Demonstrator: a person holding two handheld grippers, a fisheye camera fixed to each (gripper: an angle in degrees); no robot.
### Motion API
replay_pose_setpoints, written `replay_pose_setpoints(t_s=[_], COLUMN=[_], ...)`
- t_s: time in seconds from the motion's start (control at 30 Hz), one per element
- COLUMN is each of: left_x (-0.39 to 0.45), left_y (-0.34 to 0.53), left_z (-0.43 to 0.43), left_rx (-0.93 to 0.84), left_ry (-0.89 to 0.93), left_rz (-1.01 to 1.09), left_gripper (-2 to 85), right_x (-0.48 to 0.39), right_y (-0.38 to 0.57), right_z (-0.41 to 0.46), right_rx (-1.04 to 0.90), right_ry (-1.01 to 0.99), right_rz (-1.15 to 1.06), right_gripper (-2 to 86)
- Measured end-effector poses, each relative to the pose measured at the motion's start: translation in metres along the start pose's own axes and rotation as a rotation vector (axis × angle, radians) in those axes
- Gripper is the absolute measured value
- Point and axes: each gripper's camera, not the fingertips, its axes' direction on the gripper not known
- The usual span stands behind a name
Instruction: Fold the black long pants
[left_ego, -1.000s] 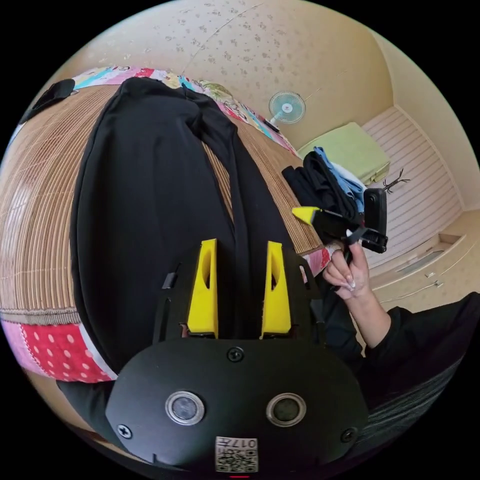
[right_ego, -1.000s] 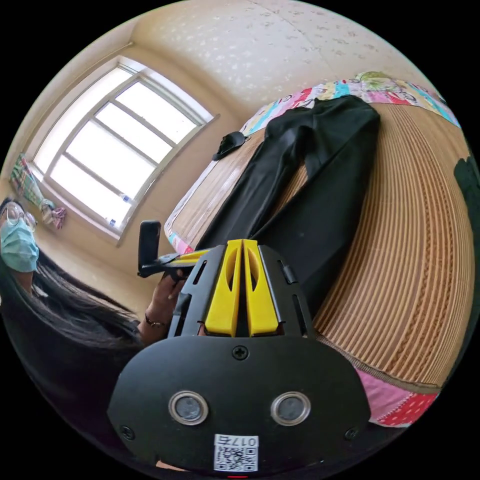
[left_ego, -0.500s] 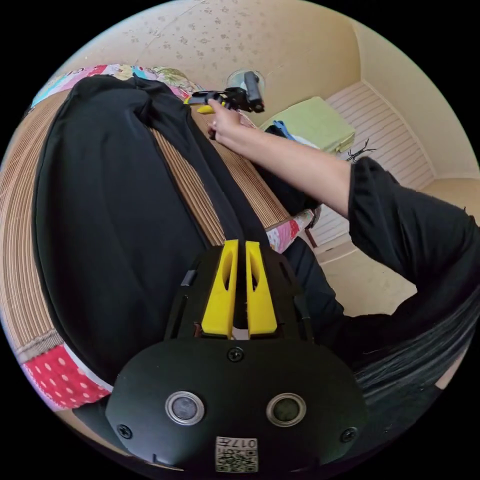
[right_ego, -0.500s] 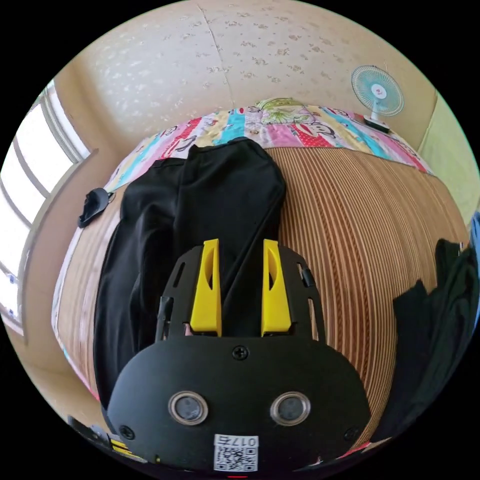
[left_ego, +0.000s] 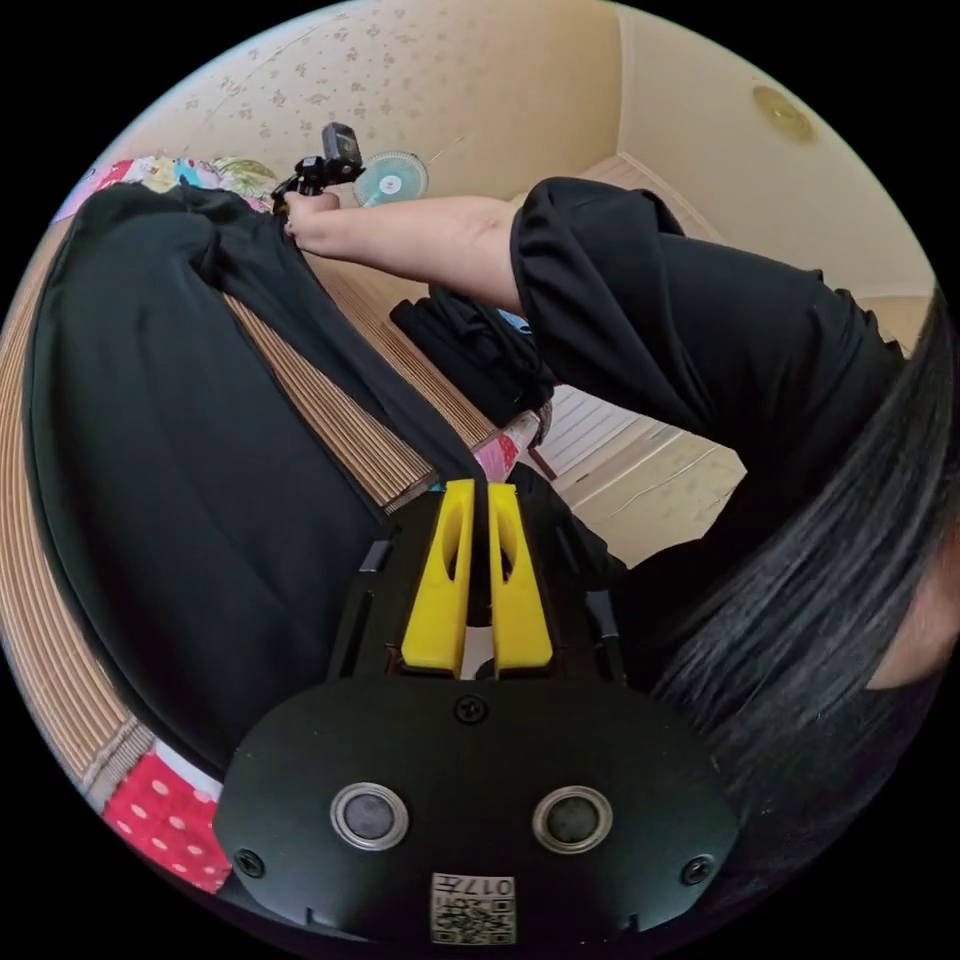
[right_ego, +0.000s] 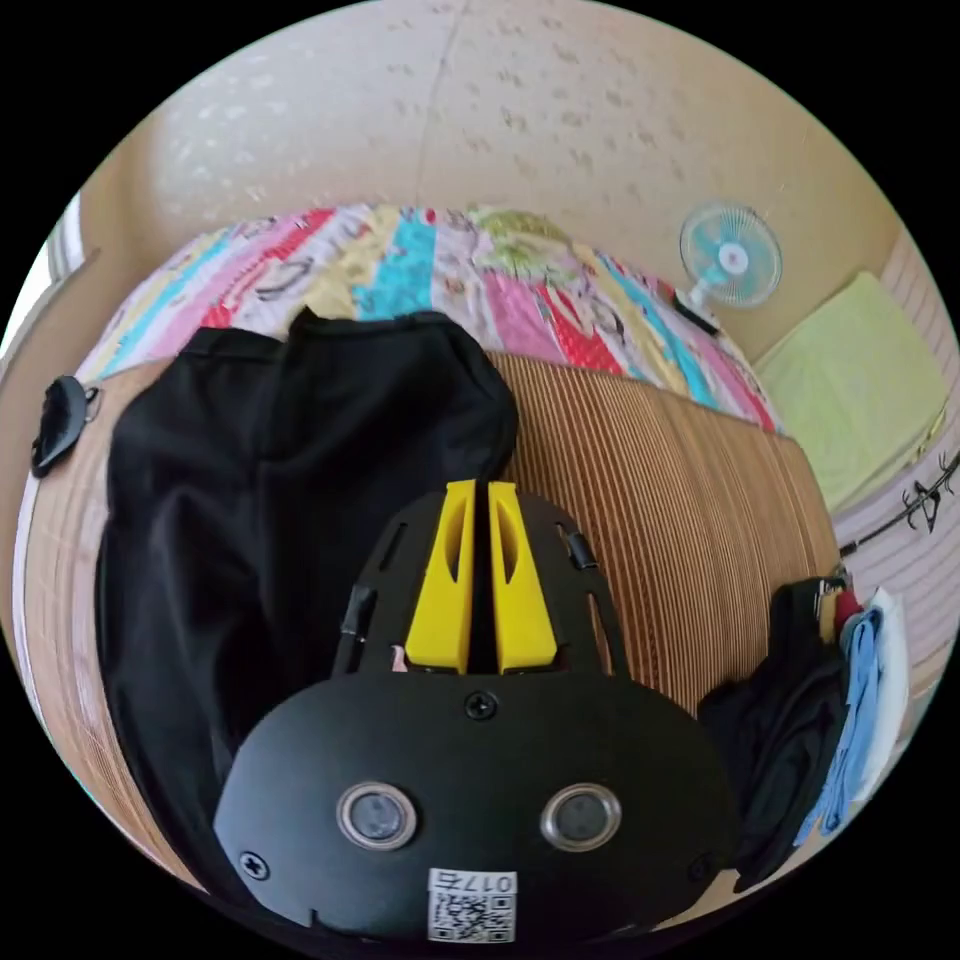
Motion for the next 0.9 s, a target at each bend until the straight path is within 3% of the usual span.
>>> replay_pose_setpoints(t_s=[0.13,0.2,0.33,0.4,0.53,0.67,0.8,0.9], left_x=[0.007,0.011,-0.006,-0.032,-0.059,-0.058,-0.053,-0.049], left_y=[0.014,0.028,0.057,0.081,0.102,0.099,0.086,0.079], left_z=[-0.039,-0.071,-0.114,-0.136,-0.146,-0.140,-0.122,-0.108], left_rx=[0.014,0.041,0.120,0.209,0.344,0.366,0.291,0.267], left_ry=[0.046,0.039,0.015,-0.052,-0.085,-0.149,-0.208,-0.245], left_rz=[0.060,0.071,-0.026,-0.170,-0.320,-0.360,-0.388,-0.412], left_gripper=[2.5,3.3,5.0,5.7,5.7,7.6,11.1,11.2], right_x=[-0.075,-0.113,-0.160,-0.176,-0.171,-0.121,-0.032,0.026], right_y=[-0.015,-0.023,-0.029,-0.020,0.023,0.126,0.247,0.339], right_z=[-0.065,-0.087,-0.074,-0.069,-0.081,-0.125,-0.167,-0.182], right_rx=[0.128,0.137,-0.004,-0.089,-0.187,-0.100,-0.046,-0.099], right_ry=[-0.134,-0.299,-0.667,-0.910,-0.850,-0.538,-0.344,-0.471], right_rz=[-0.093,-0.094,-0.197,-0.285,-0.320,-0.486,-0.365,-0.165], right_gripper=[2.0,2.0,2.0,2.0,5.0,9.8,13.6,14.1])
